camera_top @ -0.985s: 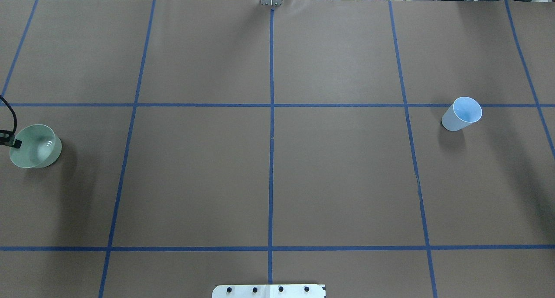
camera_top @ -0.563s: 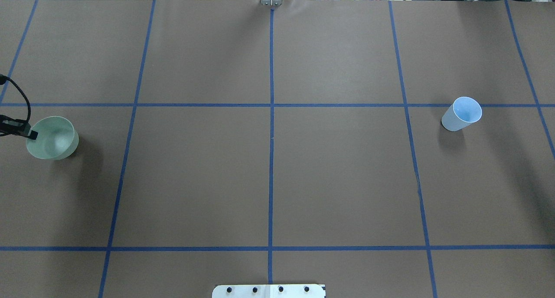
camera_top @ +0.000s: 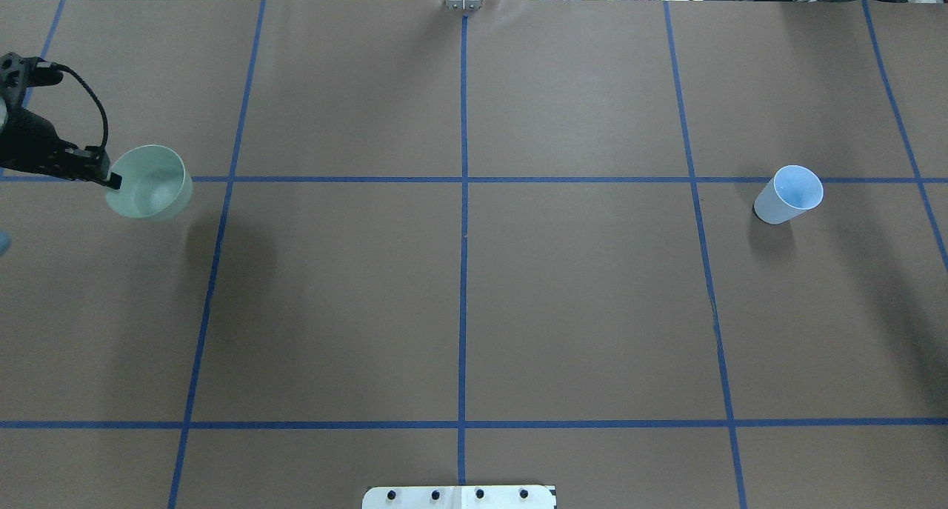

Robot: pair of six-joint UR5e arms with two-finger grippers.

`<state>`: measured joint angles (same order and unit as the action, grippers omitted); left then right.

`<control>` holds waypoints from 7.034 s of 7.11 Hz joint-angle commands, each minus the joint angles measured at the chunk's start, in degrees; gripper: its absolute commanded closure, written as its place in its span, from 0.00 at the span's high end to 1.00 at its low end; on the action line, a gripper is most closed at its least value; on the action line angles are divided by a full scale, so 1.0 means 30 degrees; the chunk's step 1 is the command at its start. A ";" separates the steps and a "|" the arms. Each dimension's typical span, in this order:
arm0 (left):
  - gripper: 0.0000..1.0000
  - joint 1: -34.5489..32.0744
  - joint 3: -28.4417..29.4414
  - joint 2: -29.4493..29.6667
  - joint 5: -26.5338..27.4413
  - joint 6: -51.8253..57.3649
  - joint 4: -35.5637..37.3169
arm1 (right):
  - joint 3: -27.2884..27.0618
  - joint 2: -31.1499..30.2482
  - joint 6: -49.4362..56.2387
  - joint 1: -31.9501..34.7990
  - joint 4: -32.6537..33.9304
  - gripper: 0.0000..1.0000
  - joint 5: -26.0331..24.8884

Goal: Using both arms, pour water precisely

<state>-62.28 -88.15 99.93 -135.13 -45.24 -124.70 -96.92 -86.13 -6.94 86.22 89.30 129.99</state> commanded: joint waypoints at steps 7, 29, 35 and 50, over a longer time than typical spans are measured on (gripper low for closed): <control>0.00 0.6804 0.1104 0.9800 0.4812 -0.8405 0.5821 | -0.0007 0.0000 0.0000 0.0000 0.0000 1.00 0.0000; 1.00 -0.4905 -0.6328 0.0121 0.2420 1.3731 1.4204 | -0.8005 -0.0059 -2.3676 -1.2224 0.0263 1.00 -1.1542; 1.00 -0.4847 -0.6330 0.0000 0.2154 1.3555 1.4203 | -0.5528 0.2957 -3.5463 -1.9008 0.9546 1.00 -2.1876; 1.00 -0.4876 -0.6652 0.0000 0.1363 1.3526 1.4349 | 0.2245 0.5682 -4.0371 -1.8750 1.0519 1.00 -2.4461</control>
<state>-76.90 -108.06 99.93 -131.05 -4.66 -81.64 -91.24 -69.61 -127.99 29.79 121.16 57.10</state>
